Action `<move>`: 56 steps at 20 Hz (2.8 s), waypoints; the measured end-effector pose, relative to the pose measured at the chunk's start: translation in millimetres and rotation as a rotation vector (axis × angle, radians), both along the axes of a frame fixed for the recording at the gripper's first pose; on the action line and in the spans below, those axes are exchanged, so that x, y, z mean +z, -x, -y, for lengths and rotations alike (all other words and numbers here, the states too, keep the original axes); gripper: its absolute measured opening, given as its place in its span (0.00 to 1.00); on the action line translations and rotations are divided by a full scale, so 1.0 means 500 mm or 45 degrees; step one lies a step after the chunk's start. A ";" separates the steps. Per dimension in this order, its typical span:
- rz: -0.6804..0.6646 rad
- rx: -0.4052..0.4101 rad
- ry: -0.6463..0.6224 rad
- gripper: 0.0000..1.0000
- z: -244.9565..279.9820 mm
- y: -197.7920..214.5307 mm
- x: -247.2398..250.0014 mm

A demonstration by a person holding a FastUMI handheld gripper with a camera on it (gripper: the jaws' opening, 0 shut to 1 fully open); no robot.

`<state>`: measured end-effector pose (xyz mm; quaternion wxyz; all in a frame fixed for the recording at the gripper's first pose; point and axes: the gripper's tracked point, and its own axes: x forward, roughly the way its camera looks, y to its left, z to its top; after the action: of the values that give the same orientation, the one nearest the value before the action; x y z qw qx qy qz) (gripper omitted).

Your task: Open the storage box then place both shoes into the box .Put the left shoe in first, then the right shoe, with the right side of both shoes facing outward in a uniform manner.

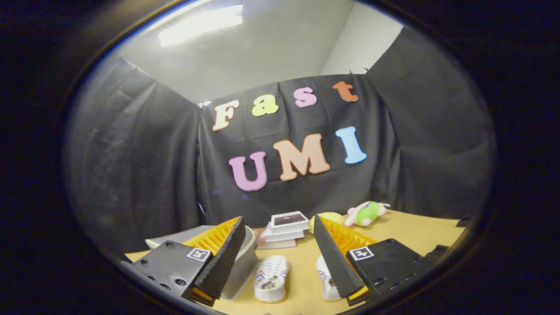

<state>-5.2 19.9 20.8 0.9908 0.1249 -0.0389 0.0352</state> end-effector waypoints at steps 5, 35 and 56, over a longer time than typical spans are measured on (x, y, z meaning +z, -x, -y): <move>0.051 0.018 -0.437 0.99 -0.007 -0.012 0.002; -0.355 0.078 -1.535 0.14 -0.255 -0.074 -0.231; -0.355 0.760 -0.898 0.21 -0.813 -0.092 0.045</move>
<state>40.8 426.6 43.3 0.8304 0.4625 0.1221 0.2857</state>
